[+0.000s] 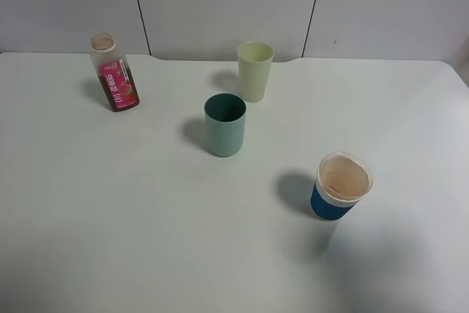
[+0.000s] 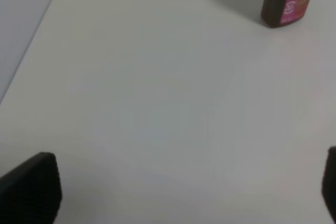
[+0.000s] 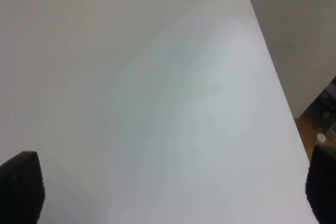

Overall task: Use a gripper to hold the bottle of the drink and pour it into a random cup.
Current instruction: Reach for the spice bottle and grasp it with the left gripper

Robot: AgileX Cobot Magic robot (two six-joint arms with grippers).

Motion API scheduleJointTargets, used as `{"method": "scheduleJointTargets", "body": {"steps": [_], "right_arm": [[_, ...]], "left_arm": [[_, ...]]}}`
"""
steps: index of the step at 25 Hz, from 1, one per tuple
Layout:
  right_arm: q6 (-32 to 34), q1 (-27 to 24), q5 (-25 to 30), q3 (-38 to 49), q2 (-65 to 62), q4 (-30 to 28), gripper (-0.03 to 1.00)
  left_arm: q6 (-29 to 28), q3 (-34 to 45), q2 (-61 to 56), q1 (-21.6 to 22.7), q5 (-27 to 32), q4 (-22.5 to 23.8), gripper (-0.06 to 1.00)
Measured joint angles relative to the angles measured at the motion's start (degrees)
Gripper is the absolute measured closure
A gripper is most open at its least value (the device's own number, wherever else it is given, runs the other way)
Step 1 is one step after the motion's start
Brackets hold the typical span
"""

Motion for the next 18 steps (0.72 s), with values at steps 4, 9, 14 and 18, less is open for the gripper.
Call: {"method": "scheduleJointTargets", "body": {"steps": [4, 9, 14, 18], "right_arm": [[0.0, 0.0, 0.0, 0.0, 0.0, 0.0, -0.02], [0.0, 0.0, 0.0, 0.0, 0.0, 0.0, -0.02], [0.0, 0.0, 0.0, 0.0, 0.0, 0.0, -0.02], [0.0, 0.0, 0.0, 0.0, 0.0, 0.0, -0.02]], "left_arm": [[0.0, 0.0, 0.0, 0.0, 0.0, 0.0, -0.04], [0.0, 0.0, 0.0, 0.0, 0.0, 0.0, -0.04], [0.0, 0.0, 0.0, 0.0, 0.0, 0.0, -0.04], [0.0, 0.0, 0.0, 0.0, 0.0, 0.0, -0.04]]}}
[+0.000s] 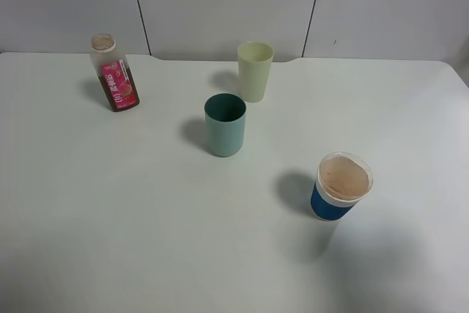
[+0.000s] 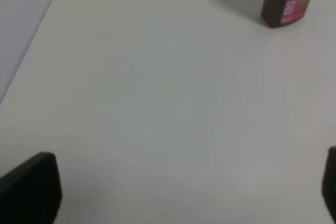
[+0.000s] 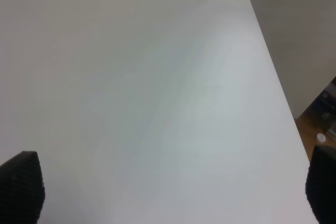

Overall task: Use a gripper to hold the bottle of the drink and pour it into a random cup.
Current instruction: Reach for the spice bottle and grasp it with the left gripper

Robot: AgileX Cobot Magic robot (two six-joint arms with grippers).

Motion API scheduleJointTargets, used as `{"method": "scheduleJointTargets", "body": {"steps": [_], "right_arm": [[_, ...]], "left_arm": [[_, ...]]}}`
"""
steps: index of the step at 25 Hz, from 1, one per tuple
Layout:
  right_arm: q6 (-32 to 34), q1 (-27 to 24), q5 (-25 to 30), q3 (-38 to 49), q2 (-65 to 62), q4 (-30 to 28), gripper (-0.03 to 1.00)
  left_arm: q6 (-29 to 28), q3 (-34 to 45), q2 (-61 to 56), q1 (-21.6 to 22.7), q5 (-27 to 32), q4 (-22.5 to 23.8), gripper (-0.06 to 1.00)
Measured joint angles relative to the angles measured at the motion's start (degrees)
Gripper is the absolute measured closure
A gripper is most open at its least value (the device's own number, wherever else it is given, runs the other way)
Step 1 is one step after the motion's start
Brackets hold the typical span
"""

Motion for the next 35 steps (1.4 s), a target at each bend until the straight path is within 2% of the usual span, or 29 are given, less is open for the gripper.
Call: {"method": "scheduleJointTargets", "body": {"steps": [35], "right_arm": [[0.0, 0.0, 0.0, 0.0, 0.0, 0.0, -0.02]], "left_arm": [[0.0, 0.0, 0.0, 0.0, 0.0, 0.0, -0.04]]}}
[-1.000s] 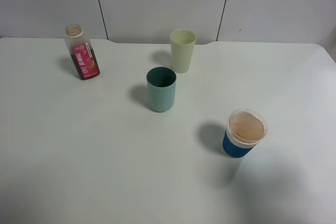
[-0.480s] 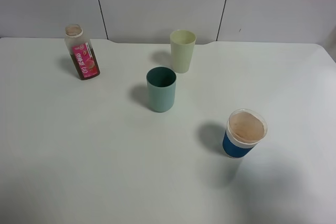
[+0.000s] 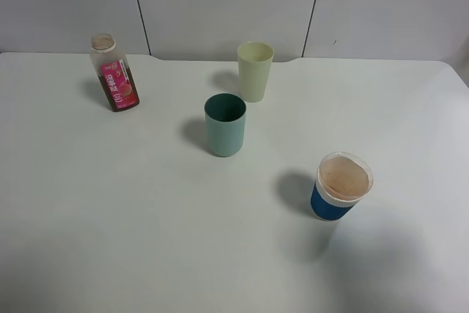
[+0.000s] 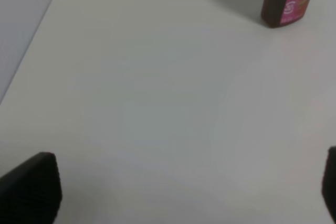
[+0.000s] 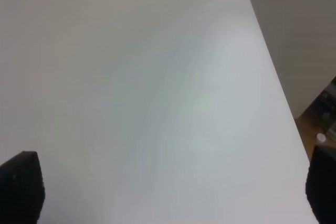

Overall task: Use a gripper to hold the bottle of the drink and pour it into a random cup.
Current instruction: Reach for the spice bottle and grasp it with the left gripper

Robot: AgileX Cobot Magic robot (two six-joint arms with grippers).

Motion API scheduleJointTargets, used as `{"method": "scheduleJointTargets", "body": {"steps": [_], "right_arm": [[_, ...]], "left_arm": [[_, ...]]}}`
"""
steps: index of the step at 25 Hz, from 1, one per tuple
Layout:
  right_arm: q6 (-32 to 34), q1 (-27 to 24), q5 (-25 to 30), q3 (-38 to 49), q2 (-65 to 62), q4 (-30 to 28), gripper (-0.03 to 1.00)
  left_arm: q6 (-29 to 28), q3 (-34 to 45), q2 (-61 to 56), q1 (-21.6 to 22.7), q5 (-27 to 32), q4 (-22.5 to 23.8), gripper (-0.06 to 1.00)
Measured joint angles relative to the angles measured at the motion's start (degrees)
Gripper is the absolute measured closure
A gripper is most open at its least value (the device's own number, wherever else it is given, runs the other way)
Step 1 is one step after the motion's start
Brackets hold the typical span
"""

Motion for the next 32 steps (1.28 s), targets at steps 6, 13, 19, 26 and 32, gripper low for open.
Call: {"method": "scheduleJointTargets", "body": {"steps": [6, 13, 19, 26, 32], "right_arm": [[0.0, 0.0, 0.0, 0.0, 0.0, 0.0, -0.02], [0.0, 0.0, 0.0, 0.0, 0.0, 0.0, -0.02], [0.0, 0.0, 0.0, 0.0, 0.0, 0.0, -0.02], [0.0, 0.0, 0.0, 0.0, 0.0, 0.0, -0.02], [0.0, 0.0, 0.0, 0.0, 0.0, 0.0, -0.02]], "left_arm": [[0.0, 0.0, 0.0, 0.0, 0.0, 0.0, -0.04], [0.0, 0.0, 0.0, 0.0, 0.0, 0.05, -0.04], [-0.66, 0.0, 1.34, 0.0, 0.0, 0.51, -0.04], [-0.68, -2.7, 11.05, 0.0, -4.03, 2.68, -0.04], [-0.68, -7.2, 21.68, 0.0, -7.5, 6.28, -0.04]]}}
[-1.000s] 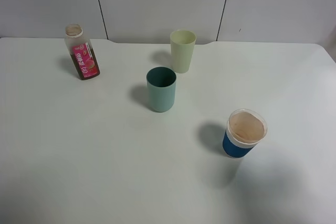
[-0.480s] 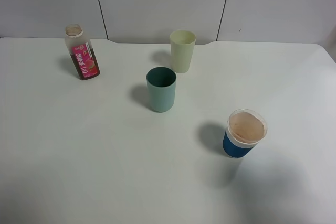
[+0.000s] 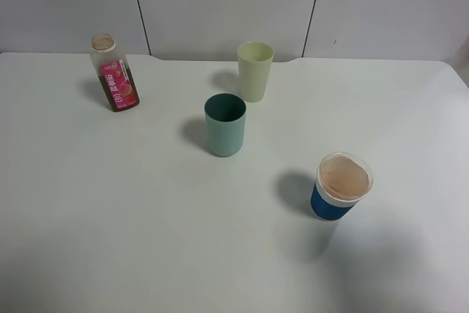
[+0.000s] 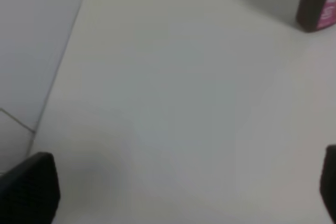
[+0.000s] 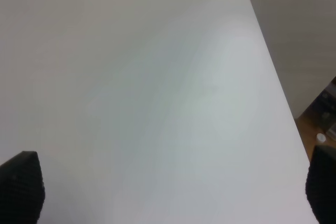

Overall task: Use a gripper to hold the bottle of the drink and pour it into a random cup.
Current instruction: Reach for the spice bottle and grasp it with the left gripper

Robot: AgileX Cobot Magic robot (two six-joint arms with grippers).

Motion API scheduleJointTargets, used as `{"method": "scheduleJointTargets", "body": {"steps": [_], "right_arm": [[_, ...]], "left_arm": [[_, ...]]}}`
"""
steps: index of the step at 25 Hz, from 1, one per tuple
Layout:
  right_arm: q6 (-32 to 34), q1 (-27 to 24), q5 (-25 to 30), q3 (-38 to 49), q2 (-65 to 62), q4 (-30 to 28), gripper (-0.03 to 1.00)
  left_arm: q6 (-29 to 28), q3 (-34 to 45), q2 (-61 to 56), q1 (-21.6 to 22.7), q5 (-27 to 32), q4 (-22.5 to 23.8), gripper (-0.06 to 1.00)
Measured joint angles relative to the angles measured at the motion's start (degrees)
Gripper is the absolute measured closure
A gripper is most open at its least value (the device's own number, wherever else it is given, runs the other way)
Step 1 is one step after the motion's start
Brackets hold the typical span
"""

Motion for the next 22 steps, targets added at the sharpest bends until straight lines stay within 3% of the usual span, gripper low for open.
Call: {"method": "scheduleJointTargets", "body": {"steps": [6, 22], "right_arm": [[0.0, 0.0, 0.0, 0.0, 0.0, 0.0, -0.02], [0.0, 0.0, 0.0, 0.0, 0.0, 0.0, -0.02]], "left_arm": [[0.0, -2.92, 11.42, 0.0, -2.18, 1.62, -0.04], [0.05, -2.98, 38.03, 0.0, -18.27, 2.96, -0.04]]}}
